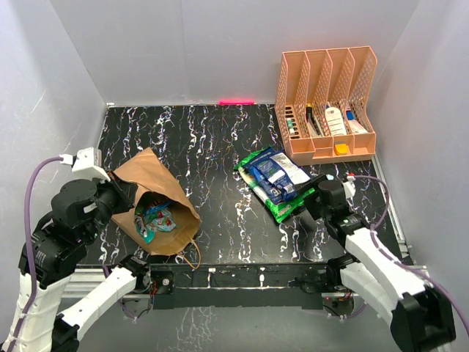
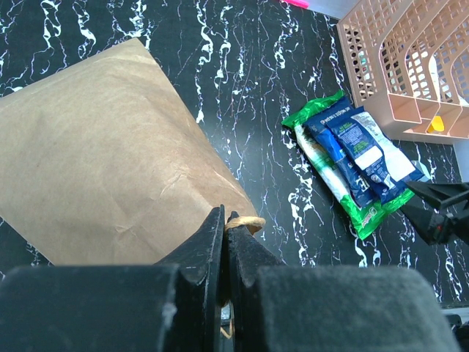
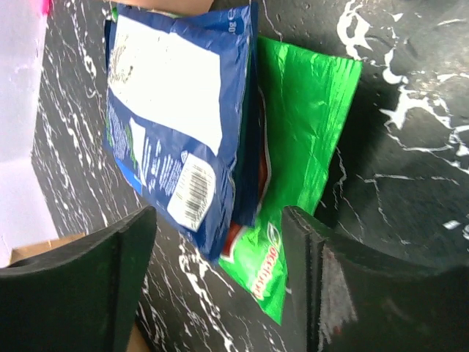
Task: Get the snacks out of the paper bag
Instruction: Place the snack at the center of the board, then take out the snack from the paper bag.
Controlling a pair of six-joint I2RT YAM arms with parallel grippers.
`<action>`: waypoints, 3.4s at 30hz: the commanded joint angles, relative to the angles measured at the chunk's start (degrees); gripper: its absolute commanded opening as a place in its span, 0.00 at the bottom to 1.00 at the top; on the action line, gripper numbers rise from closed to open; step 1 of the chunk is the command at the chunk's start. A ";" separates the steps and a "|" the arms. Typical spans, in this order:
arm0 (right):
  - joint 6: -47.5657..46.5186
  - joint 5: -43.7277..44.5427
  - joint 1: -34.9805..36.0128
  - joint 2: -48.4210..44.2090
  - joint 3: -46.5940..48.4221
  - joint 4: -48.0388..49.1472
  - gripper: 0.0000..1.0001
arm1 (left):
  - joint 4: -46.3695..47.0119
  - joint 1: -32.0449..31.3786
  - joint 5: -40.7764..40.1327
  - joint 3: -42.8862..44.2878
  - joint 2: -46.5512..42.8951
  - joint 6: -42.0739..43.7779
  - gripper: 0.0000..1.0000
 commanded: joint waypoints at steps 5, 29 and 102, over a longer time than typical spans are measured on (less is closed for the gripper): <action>-13.28 -3.25 -0.26 -23.67 0.53 -13.27 0.86 | 3.44 -0.16 0.34 -0.05 0.86 0.48 0.00; -55.51 -17.64 45.21 27.29 32.12 16.92 0.98 | 0.62 -0.14 -2.06 0.31 0.21 0.76 0.00; -119.41 -24.93 57.16 59.23 42.07 37.69 0.07 | -0.27 -0.16 1.71 0.72 -0.38 0.26 0.00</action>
